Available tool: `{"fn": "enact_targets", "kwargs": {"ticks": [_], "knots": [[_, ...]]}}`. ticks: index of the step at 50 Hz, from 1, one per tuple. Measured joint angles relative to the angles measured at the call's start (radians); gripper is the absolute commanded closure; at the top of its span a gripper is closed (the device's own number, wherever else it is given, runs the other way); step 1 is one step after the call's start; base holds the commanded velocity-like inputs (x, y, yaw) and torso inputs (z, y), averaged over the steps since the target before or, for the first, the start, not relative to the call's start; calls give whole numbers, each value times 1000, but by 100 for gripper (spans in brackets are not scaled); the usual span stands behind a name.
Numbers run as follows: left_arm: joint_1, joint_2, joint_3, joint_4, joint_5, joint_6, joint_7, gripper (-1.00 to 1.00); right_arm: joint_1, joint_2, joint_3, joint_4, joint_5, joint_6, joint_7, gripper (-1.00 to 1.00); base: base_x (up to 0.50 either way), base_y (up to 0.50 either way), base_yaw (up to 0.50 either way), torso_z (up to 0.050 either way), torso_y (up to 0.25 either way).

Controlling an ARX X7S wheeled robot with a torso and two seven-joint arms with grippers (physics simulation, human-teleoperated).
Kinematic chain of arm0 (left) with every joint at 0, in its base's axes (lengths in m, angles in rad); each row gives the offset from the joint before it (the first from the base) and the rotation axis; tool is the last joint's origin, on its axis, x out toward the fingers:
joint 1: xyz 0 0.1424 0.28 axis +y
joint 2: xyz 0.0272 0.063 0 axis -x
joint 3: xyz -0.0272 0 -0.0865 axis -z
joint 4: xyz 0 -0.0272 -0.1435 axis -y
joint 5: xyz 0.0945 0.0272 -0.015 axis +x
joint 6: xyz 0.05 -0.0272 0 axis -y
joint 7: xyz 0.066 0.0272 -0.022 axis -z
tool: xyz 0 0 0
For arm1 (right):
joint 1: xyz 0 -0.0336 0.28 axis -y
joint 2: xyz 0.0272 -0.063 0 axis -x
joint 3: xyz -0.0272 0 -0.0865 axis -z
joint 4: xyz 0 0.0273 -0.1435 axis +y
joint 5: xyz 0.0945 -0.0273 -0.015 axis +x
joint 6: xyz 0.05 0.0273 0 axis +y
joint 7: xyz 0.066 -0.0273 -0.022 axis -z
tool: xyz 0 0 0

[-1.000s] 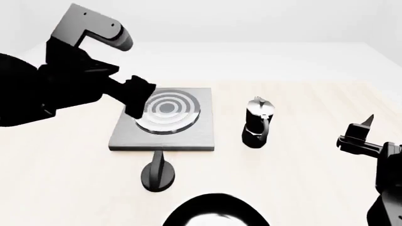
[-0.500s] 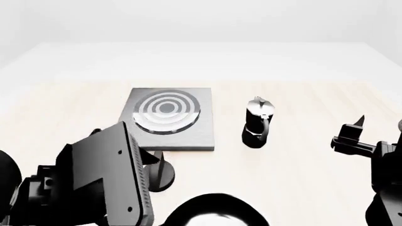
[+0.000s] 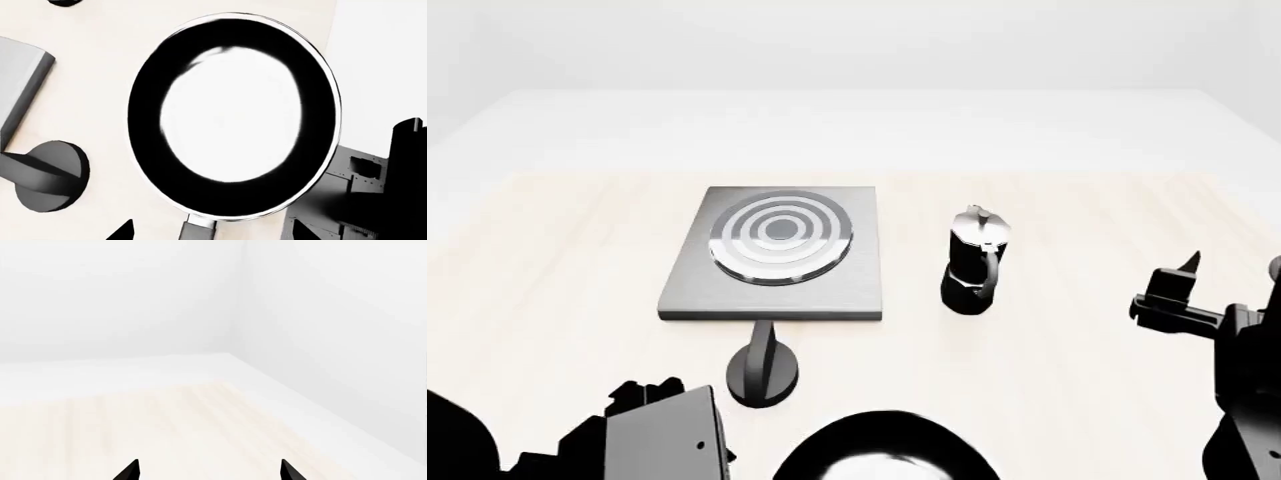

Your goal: Turn on the stove and put the frying pan on it.

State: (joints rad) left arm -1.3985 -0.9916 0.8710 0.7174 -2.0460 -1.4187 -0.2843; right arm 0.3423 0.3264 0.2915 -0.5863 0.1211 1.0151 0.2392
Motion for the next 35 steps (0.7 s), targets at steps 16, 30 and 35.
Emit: {"fn": "enact_targets", "kwargs": {"ticks": [16,30,35], "knots": [[75,-33,85,-23,33,-17,-24,-100,-2,1,0,12,-6,6,15,-100,0,0,0,0,0],[106,-38,109,-22,55,-12,-11,-100,1,4,-5,15,-9,19,26,-100,0,0,0,0,0],[113,-37,117,-20,56,-9,-5,-100,5,7,-8,14,-9,25,29,-100,0,0,0,0,0]]}}
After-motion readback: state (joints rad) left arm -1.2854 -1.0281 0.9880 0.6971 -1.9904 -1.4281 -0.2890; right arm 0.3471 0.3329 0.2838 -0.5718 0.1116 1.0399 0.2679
